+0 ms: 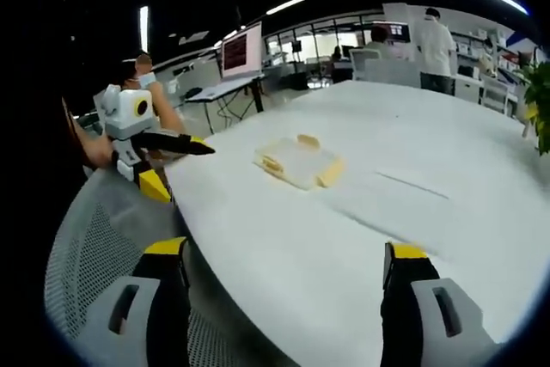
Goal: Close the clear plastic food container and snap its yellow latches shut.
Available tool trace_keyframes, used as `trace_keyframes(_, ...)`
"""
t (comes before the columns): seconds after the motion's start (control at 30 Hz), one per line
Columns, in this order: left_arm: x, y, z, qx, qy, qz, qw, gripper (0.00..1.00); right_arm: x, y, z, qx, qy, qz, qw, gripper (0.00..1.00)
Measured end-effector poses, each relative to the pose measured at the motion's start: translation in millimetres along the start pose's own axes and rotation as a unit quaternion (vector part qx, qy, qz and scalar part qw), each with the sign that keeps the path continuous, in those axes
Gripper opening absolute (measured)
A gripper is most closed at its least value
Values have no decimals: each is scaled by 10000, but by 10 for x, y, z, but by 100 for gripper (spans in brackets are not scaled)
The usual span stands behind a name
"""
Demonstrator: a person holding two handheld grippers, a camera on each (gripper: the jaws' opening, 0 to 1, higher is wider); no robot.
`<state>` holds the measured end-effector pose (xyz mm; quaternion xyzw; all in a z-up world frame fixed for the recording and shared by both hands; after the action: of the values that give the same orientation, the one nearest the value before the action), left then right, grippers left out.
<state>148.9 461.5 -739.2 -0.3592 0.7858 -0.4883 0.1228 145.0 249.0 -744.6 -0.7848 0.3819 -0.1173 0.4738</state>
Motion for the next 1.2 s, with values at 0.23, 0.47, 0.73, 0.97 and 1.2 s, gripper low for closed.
trace_keyframes(0.23, -62, 35, -55, 11, 313, -431, 9986, 80, -116, -107, -33, -27, -153, -231, 9996, 82)
trace_keyframes(0.47, -34, 9, -57, 14, 549, -372, 9978, 82, -254, -169, -7, 52, -206, -711, 9972, 79)
trace_keyframes(0.73, -169, -168, -12, 50, 869, 111, 9961, 80, -115, -532, -51, 426, 60, -263, 9987, 82)
trace_keyframes(0.97, -307, -191, 7, 165, 1191, -153, 9926, 87, -164, -678, 172, 307, -37, 4, 9995, 78)
trace_keyframes(1.2, -511, -172, -41, -190, 1194, 136, 9926, 82, -239, -926, 424, 518, -233, -234, 9981, 77)
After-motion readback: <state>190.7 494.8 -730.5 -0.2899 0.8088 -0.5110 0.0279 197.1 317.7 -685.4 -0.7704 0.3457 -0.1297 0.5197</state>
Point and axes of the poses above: the point that each gripper's makers call its tool centre point, and the gripper's own axes: z roughly forward along the fingers, x roughly to its right, y roughly out of its underside, the point moved 4 cm from there along -z, roughly backward along the fingers, and after that the axes turned 2 degrees about y, right-handed, at the moved point
